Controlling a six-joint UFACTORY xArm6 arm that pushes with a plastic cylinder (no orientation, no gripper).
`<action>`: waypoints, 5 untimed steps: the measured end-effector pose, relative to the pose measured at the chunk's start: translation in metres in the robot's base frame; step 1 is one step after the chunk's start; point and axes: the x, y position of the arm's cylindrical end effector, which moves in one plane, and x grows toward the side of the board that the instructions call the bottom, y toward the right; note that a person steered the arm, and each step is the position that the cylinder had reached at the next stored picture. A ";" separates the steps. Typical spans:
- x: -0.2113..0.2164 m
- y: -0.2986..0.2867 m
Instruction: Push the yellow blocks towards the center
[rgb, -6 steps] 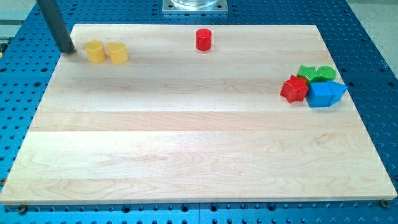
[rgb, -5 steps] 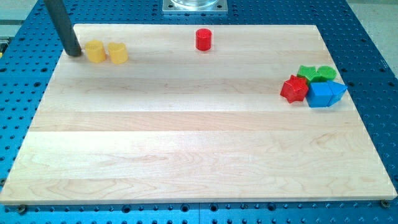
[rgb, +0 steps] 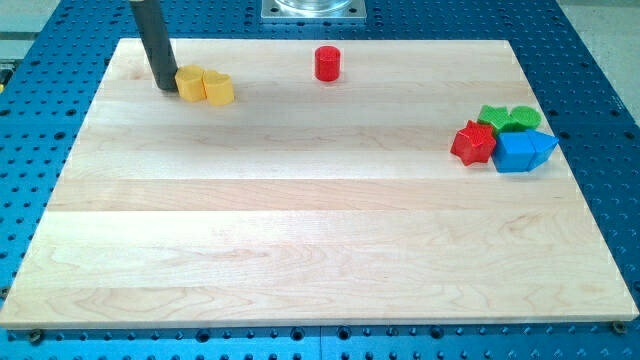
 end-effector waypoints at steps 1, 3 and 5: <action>0.000 0.017; 0.004 0.060; 0.017 0.097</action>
